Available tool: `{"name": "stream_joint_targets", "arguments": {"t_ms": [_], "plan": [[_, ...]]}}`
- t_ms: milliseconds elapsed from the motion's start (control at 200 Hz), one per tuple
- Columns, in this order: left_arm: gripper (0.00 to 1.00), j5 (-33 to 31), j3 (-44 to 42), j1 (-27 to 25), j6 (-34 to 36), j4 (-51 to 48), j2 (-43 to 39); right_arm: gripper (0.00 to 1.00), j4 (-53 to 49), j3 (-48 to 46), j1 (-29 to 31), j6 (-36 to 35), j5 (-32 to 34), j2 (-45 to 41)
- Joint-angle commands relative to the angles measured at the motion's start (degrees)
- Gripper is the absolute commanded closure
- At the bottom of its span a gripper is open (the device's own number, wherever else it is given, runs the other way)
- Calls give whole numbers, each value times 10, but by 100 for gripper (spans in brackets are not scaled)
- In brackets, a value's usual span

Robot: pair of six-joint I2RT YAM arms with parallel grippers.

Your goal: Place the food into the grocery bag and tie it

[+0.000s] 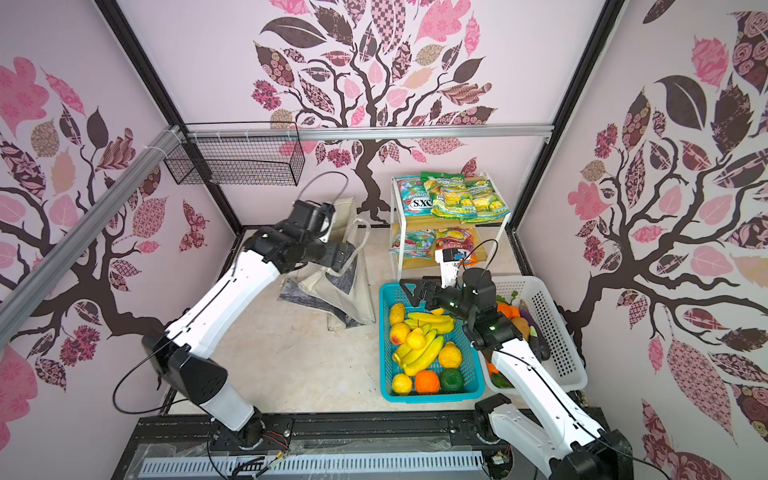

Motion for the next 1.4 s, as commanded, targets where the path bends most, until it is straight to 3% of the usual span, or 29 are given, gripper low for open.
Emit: {"name": "stream_joint_targets", "arguments": {"t_ms": [0, 50, 115, 140, 215, 280, 530, 785, 900, 930, 1000, 1125, 1260, 1320, 1395], "plan": [[5, -124, 51, -5, 9, -73, 44, 0, 8, 15, 2, 23, -20, 0], [10, -158, 80, -5, 7, -84, 69, 0, 12, 10, 1, 28, -23, -3], [23, -144, 106, -5, 17, -98, 95, 0, 11, 8, 2, 28, -24, -4], [33, -132, 111, -6, 17, -99, 99, 0, 9, 7, 2, 28, -22, -4], [79, -120, 114, -11, 10, -106, 100, 0, 5, 8, 2, 32, -21, -3], [100, -123, 100, -23, 2, -108, 88, 1, 10, 8, 2, 39, -30, 0], [100, -163, 37, -94, -38, -186, 14, 5, 13, 8, 18, 55, -36, 24], [100, -91, -7, -126, -86, -230, -33, 5, 30, 27, 132, 72, 43, 67], [100, -51, -29, -139, -103, -220, -52, 5, 35, 28, 143, 103, 65, 83], [96, -34, -38, -139, -105, -207, -59, 6, 37, 26, 143, 107, 69, 82], [74, -11, -55, -140, -112, -175, -78, 6, 38, 24, 143, 110, 69, 79], [48, -6, -49, -140, -118, -150, -91, 5, 17, 31, 143, 105, 73, 71], [7, -14, -8, -137, -132, -113, -109, 0, -29, 57, 146, 98, 108, 66], [2, 9, 25, -120, -126, -96, -127, 0, -62, 80, 159, 90, 138, 72], [2, 67, 47, -58, -138, -76, -159, 0, -106, 125, 191, 72, 183, 92]]}}
